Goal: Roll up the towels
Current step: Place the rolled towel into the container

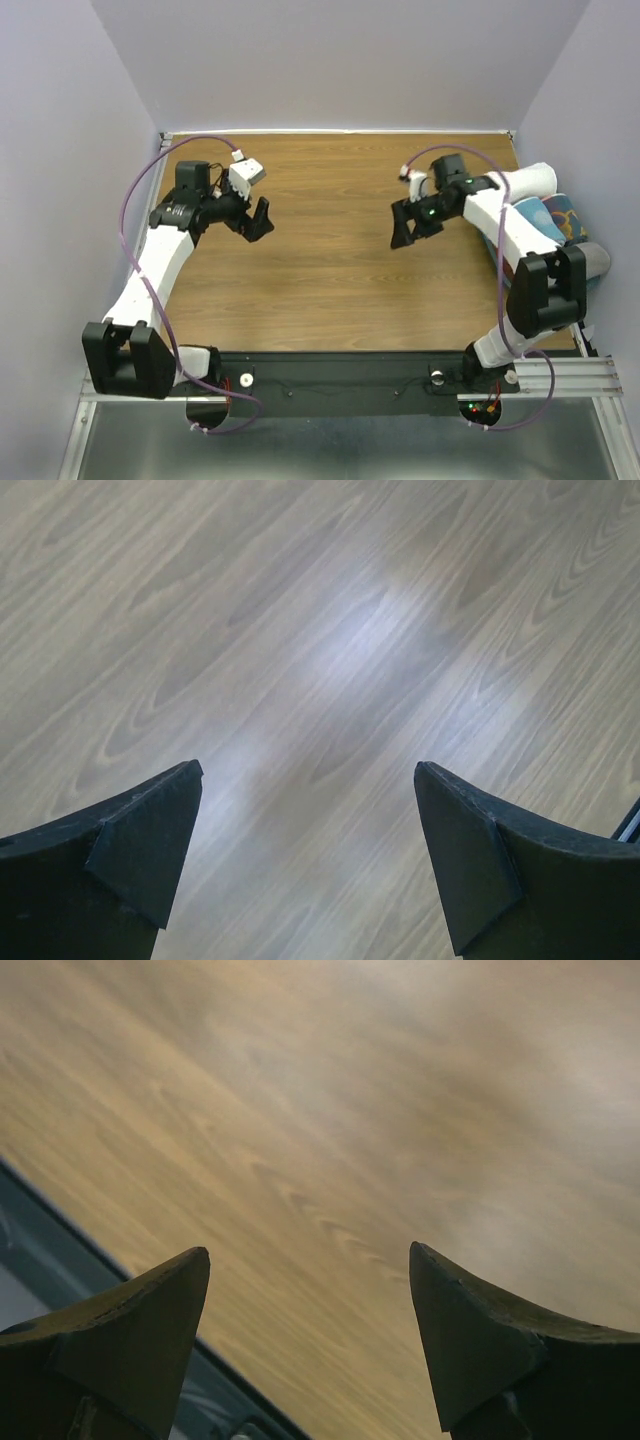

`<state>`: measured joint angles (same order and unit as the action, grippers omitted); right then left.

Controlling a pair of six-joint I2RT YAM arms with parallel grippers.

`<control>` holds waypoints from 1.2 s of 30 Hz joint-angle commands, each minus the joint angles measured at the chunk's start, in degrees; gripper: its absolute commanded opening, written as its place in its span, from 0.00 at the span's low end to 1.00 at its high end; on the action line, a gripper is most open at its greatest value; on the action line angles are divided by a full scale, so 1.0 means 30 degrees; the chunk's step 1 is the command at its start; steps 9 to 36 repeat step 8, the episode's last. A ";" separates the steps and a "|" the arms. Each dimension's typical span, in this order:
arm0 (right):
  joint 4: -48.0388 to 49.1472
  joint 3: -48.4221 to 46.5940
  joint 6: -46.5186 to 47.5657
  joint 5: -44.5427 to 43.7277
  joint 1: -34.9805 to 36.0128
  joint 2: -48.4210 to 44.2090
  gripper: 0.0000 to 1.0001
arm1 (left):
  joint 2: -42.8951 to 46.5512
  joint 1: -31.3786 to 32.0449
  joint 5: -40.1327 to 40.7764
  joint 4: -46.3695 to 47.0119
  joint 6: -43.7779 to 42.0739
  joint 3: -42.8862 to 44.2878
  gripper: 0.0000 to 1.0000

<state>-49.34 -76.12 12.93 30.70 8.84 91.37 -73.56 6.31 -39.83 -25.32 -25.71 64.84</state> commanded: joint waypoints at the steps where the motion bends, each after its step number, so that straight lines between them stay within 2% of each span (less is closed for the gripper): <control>1: 0.2705 0.2018 -0.1204 -0.0615 0.2263 -0.1071 0.86 | 0.1139 0.0095 0.1877 0.0939 -0.0510 -0.2211 0.99; 4: 0.3058 0.3309 -0.0970 -0.1824 0.3497 -0.1395 0.86 | 0.1755 0.0183 0.2436 0.1408 -0.0453 -0.3388 0.99; 7: 0.3059 0.3517 -0.0999 -0.1911 0.3557 -0.1570 0.87 | 0.2049 0.0242 0.3111 0.1876 -0.0071 -0.3829 0.99; 36: 0.3059 0.3459 -0.1028 -0.1970 0.3557 -0.1600 0.87 | 0.2049 0.0242 0.3083 0.1907 -0.0013 -0.3801 0.99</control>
